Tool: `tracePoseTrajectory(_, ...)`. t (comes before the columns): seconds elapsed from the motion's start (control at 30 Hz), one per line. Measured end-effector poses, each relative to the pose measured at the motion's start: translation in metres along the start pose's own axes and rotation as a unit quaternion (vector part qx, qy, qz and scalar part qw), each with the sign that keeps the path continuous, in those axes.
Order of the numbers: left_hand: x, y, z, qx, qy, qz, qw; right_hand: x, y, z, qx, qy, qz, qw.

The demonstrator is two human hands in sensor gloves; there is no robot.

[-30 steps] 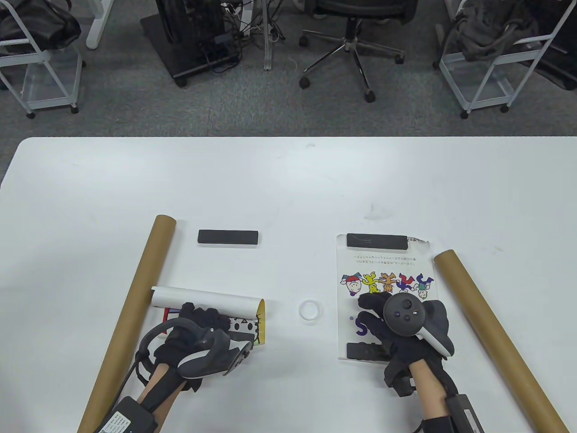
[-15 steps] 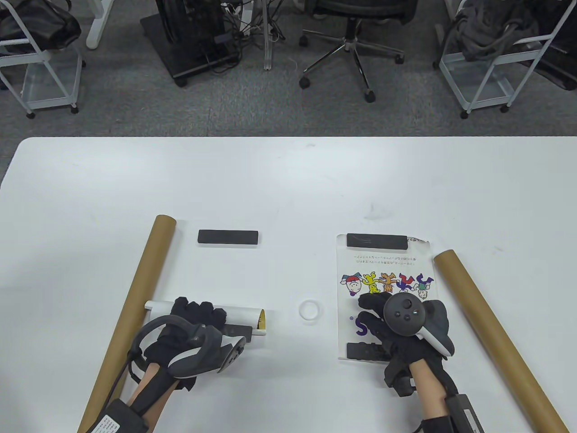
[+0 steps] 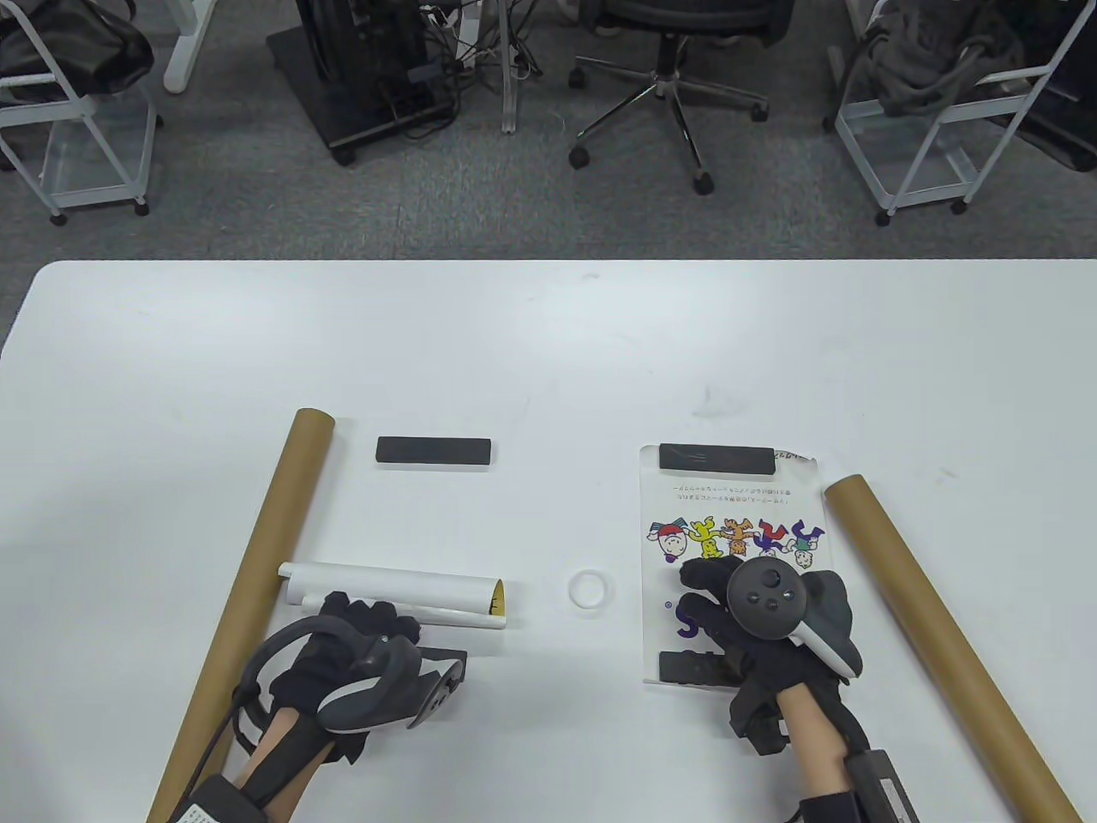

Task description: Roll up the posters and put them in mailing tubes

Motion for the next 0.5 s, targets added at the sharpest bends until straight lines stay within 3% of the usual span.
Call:
tracePoseTrajectory(0.27,0.006,-0.012,-0.003,0.006,0.0,0.007,1.0,0.001,0.002,0.0,0.004,0.001,0.003,1.0)
tracePoseTrajectory(0.5,-0.023,0.01,0.007,0.049,0.059,0.008,0.997,0.001,0.002,0.0,0.007,0.001,0.004,1.0)
Point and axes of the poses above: the tracker on the back of each hand, its own x axis roughly to the thumb side, its own z axis roughly from the fingertips to the wrist, y = z × x, the point moved 3 cm from there along -z, roughly from the wrist to the fingertips, and after that the axes turned 2 degrees about -z, right-handed, at the moved point
